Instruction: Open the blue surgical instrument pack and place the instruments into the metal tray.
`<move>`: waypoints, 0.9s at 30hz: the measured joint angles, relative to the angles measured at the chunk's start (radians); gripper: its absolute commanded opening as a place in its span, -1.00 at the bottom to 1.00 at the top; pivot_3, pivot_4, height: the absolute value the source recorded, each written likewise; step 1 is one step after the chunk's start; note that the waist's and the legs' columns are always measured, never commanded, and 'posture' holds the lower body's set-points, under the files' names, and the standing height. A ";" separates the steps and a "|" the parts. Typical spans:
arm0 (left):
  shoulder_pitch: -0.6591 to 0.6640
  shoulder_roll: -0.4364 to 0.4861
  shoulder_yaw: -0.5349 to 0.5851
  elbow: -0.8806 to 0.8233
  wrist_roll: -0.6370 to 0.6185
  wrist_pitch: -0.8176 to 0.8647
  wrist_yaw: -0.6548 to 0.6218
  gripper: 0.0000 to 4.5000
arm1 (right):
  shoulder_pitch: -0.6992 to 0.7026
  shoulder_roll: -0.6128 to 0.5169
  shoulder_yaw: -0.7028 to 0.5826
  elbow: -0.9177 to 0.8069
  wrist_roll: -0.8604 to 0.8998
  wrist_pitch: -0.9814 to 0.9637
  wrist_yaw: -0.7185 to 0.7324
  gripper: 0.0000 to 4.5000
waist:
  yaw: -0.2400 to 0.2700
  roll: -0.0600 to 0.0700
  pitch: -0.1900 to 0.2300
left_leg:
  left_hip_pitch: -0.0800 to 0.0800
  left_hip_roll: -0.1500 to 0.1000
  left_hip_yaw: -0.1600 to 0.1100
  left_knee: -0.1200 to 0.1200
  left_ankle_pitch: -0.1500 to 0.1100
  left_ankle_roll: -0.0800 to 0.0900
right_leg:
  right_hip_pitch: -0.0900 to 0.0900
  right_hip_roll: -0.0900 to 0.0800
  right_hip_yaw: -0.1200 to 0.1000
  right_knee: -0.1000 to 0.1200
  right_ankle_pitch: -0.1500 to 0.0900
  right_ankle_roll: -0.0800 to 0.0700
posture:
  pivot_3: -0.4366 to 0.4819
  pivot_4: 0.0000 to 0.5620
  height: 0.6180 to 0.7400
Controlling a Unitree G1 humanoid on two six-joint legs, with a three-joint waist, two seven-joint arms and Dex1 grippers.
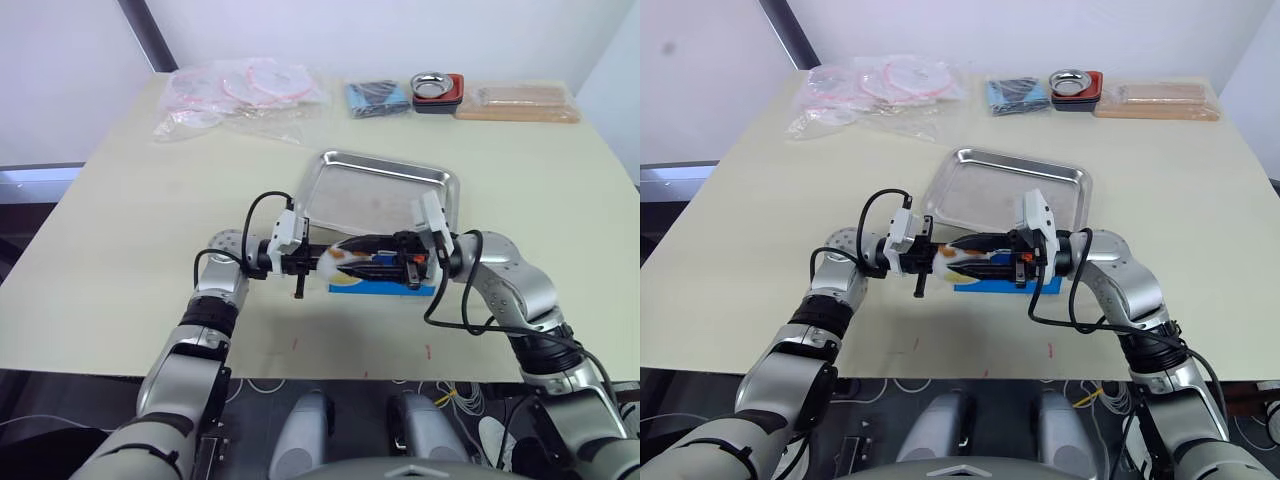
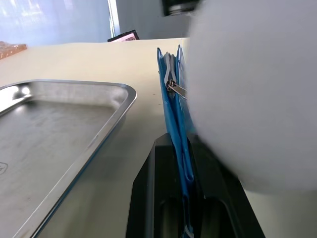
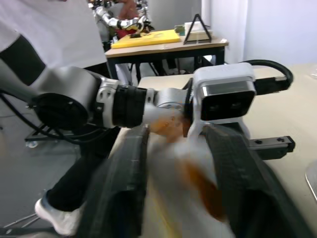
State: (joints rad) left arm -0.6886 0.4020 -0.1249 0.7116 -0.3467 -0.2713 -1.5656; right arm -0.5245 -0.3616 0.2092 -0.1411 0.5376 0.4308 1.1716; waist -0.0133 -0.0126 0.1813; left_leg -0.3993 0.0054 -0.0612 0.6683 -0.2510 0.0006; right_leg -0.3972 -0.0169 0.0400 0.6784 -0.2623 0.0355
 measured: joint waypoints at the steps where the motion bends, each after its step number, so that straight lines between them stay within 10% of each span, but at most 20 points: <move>1: 0.000 0.000 0.000 0.001 0.000 0.000 0.000 -1.00 | 0.000 -0.006 0.000 0.000 0.001 0.002 0.001 0.60 | 0.000 0.000 0.000 | 0.000 0.000 0.000 0.000 0.000 0.000 | 0.000 0.000 0.000 0.000 0.000 0.000 | -0.05 -0.47 1.00; 4: -0.005 -0.002 -0.002 0.011 0.001 -0.013 0.000 -1.00 | 0.000 -0.042 -0.008 -0.004 0.014 0.013 0.017 0.98 | 0.001 0.000 0.000 | 0.000 0.000 0.000 0.000 0.000 0.000 | 0.000 0.000 0.000 0.000 0.000 0.000 | -0.05 -0.47 1.00; 27: -0.006 0.004 -0.008 0.008 0.000 -0.020 0.000 -1.00 | 0.088 -0.205 -0.107 0.314 -0.136 -0.239 0.111 0.98 | -0.001 0.000 0.000 | 0.000 0.000 0.002 0.000 0.000 0.000 | 0.000 0.000 0.001 0.000 0.000 0.000 | -0.05 -0.47 1.00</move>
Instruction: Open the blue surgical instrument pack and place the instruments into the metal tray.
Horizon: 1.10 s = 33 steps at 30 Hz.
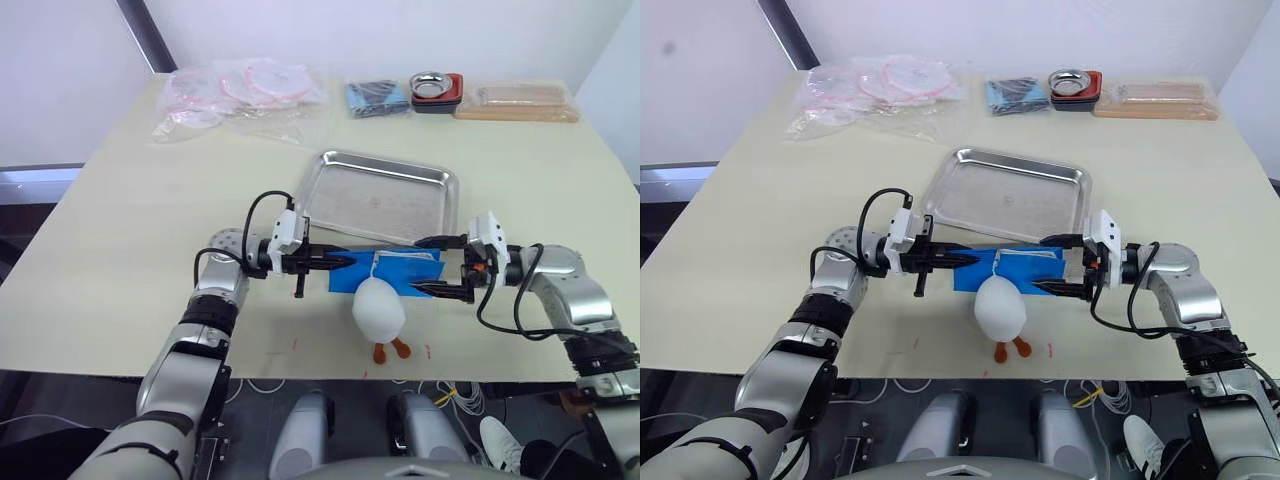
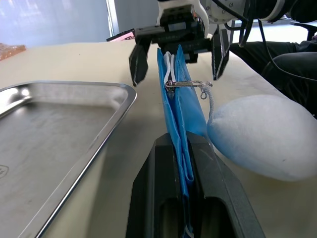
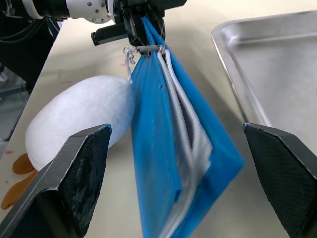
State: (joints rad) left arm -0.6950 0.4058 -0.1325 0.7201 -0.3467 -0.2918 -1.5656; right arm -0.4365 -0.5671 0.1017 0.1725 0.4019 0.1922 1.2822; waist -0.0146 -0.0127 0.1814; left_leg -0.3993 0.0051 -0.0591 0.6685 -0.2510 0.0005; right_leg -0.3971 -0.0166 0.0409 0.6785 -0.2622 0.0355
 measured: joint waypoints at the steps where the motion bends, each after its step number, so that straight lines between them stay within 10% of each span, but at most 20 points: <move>1: 0.000 0.000 -0.002 -0.001 0.000 0.000 0.000 -1.00 | 0.000 0.002 0.000 0.000 0.000 -0.001 0.001 0.98 | 0.001 0.000 0.000 | 0.000 0.000 0.000 0.000 0.000 0.000 | 0.000 0.000 0.000 0.000 0.000 0.000 | -0.05 -0.47 1.00; 12: 0.000 0.001 -0.002 -0.002 0.000 0.001 0.000 -1.00 | 0.001 0.021 -0.001 0.002 0.009 0.005 0.009 -0.96 | 0.001 0.000 0.000 | 0.000 0.000 0.000 0.000 0.000 0.000 | 0.000 0.000 0.000 0.000 0.000 0.000 | -0.05 -0.47 1.00; 26: 0.005 0.015 -0.013 -0.036 -0.018 0.072 -0.002 -1.00 | 0.017 0.021 -0.003 -0.015 0.032 0.031 0.006 -0.96 | 0.000 0.000 0.000 | 0.000 0.000 0.000 0.000 0.000 0.000 | 0.000 0.000 0.000 0.000 0.000 0.000 | -0.05 -0.47 1.00; 33: 0.049 0.079 -0.015 -0.127 -0.042 0.190 -0.006 0.35 | 0.017 0.022 -0.003 -0.020 0.048 0.058 0.018 -1.00 | -0.005 0.000 0.000 | 0.000 0.001 -0.001 0.000 0.000 0.000 | -0.001 0.000 0.000 0.000 0.000 0.000 | -0.05 -0.47 1.00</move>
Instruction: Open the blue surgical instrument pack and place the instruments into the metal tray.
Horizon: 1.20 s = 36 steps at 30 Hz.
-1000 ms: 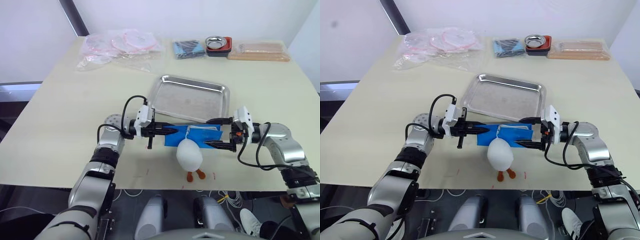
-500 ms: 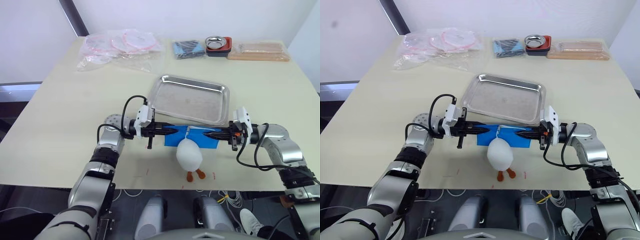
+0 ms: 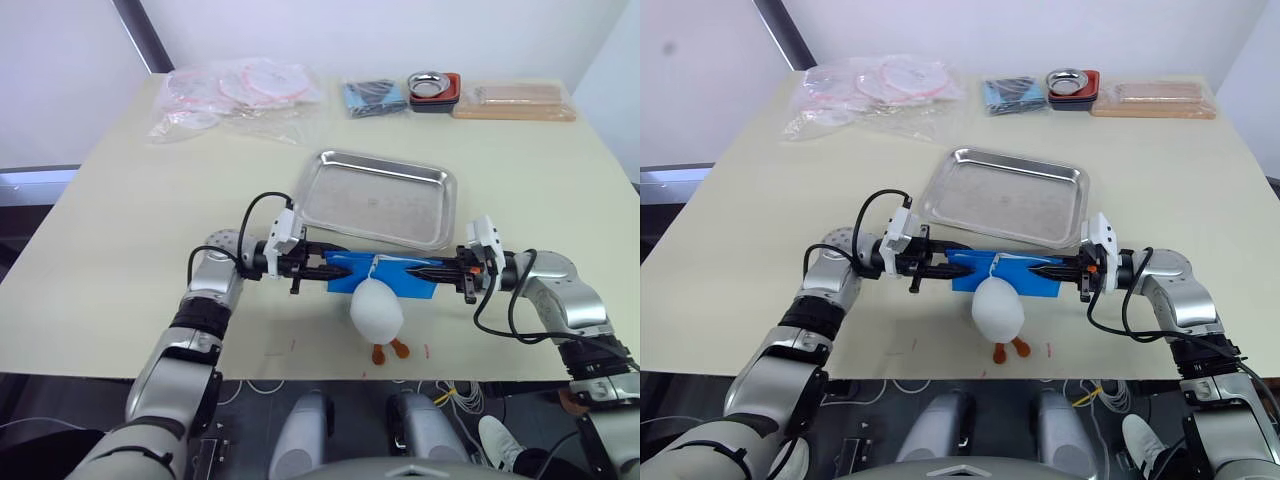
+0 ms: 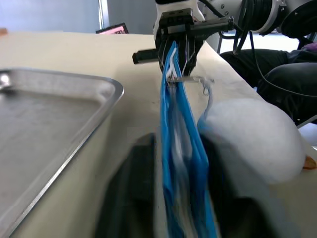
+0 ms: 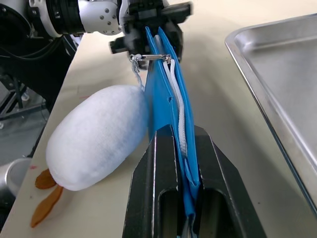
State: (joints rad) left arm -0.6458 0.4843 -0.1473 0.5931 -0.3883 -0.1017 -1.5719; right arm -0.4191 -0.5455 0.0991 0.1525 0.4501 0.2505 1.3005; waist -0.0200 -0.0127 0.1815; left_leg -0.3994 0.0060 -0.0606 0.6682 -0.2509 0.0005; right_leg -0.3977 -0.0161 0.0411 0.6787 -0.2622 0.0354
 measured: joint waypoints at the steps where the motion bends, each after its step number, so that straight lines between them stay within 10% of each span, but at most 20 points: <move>1: 0.004 0.014 0.001 -0.008 -0.002 0.007 0.000 0.54 | 0.001 0.000 0.000 0.000 0.000 0.000 0.000 -1.00 | 0.000 0.000 0.000 | 0.000 0.000 0.000 0.000 0.000 0.000 | 0.000 0.000 0.000 0.000 0.000 0.000 | -0.05 -0.47 1.00; 3: 0.015 0.053 0.021 -0.038 -0.009 0.031 0.000 0.98 | 0.002 0.000 0.000 0.000 0.000 -0.003 0.000 -1.00 | 0.000 0.000 0.000 | 0.000 0.000 0.000 0.000 0.000 0.000 | 0.000 0.000 0.000 0.000 0.000 0.000 | -0.05 -0.47 1.00; 20: 0.430 0.181 0.121 -0.741 -0.196 0.466 0.236 0.98 | 0.007 0.039 -0.002 0.013 -0.012 -0.043 -0.024 -1.00 | -0.016 0.000 0.000 | 0.003 0.004 0.000 -0.001 0.000 0.000 | 0.000 0.000 0.003 0.000 0.000 0.000 | -0.05 -0.47 1.00; 34: 0.536 0.075 -0.006 -0.792 -0.035 0.437 0.449 0.98 | 0.014 0.047 -0.003 0.013 -0.032 -0.090 -0.046 -1.00 | -0.017 0.000 0.000 | 0.003 0.004 0.001 -0.001 0.000 0.000 | 0.000 -0.001 0.003 0.000 0.000 0.000 | -0.05 -0.47 1.00; 36: 0.541 0.044 -0.021 -0.790 -0.039 0.442 0.463 0.63 | 0.016 0.052 -0.003 0.013 -0.040 -0.101 -0.051 -1.00 | -0.018 0.000 0.000 | 0.003 0.004 0.002 -0.001 0.000 0.000 | 0.000 -0.001 0.004 0.000 0.000 0.000 | -0.05 -0.47 1.00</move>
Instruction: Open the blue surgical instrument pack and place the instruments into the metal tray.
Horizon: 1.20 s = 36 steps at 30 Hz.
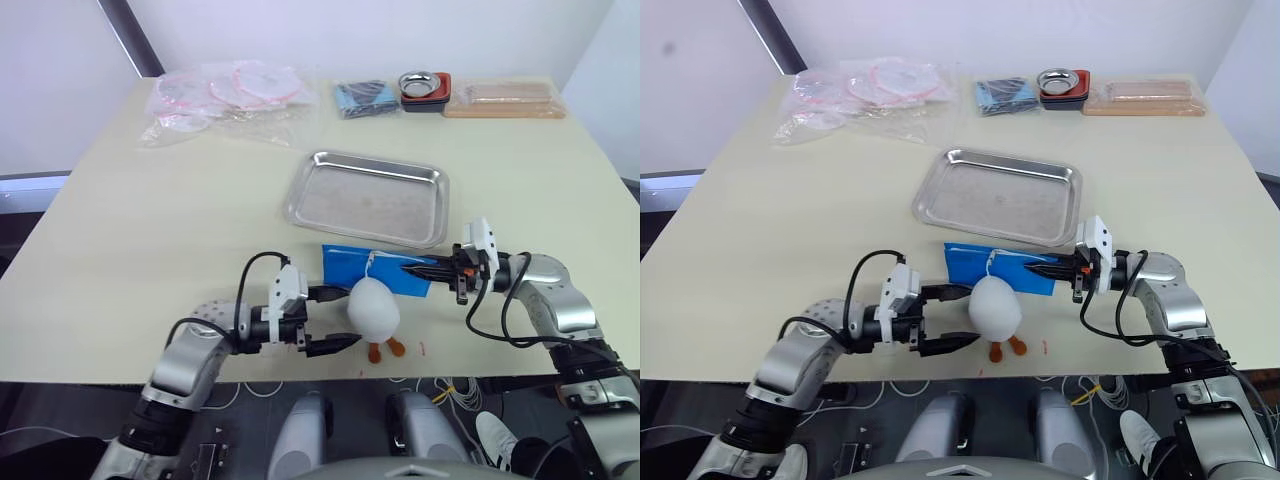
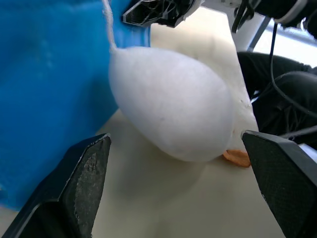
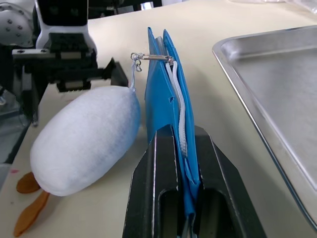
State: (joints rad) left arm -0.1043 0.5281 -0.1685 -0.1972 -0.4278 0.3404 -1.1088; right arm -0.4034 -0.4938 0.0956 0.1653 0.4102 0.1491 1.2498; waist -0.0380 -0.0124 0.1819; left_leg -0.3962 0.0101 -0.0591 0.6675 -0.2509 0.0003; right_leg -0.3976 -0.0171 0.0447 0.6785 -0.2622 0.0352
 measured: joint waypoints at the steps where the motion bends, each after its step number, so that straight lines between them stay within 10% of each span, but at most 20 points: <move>1: 0.004 -0.007 0.001 0.000 -0.002 0.000 0.002 0.41 | 0.001 0.002 0.000 0.000 0.000 -0.002 -0.002 -1.00 | -0.001 0.000 0.000 | 0.000 0.000 0.000 0.000 0.000 0.000 | 0.000 0.000 0.000 0.000 0.000 0.000 | -0.05 -0.47 1.00; 8: 0.037 -0.066 -0.004 0.015 -0.007 -0.002 0.033 -0.98 | 0.008 0.011 -0.005 0.000 -0.006 -0.012 -0.013 -1.00 | -0.002 0.000 0.000 | 0.000 0.000 0.000 0.000 0.000 0.000 | 0.000 0.000 0.000 0.000 0.000 0.000 | -0.05 -0.47 1.00; 36: 0.047 0.345 0.298 0.026 -0.096 0.019 -0.059 -1.00 | 0.015 0.050 0.009 -0.001 -0.007 -0.047 0.008 -1.00 | -0.004 0.000 0.000 | 0.002 0.003 0.001 -0.001 0.000 0.000 | 0.000 0.001 0.001 0.000 0.000 0.000 | -0.05 -0.47 1.00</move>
State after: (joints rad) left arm -0.0569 0.8730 0.1299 -0.1708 -0.5236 0.3591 -1.1676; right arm -0.3887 -0.4441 0.1046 0.1640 0.4030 0.1017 1.2574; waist -0.0422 -0.0123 0.1819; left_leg -0.3944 0.0127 -0.0582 0.6665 -0.2509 0.0003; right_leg -0.3978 -0.0159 0.0452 0.6785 -0.2624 0.0348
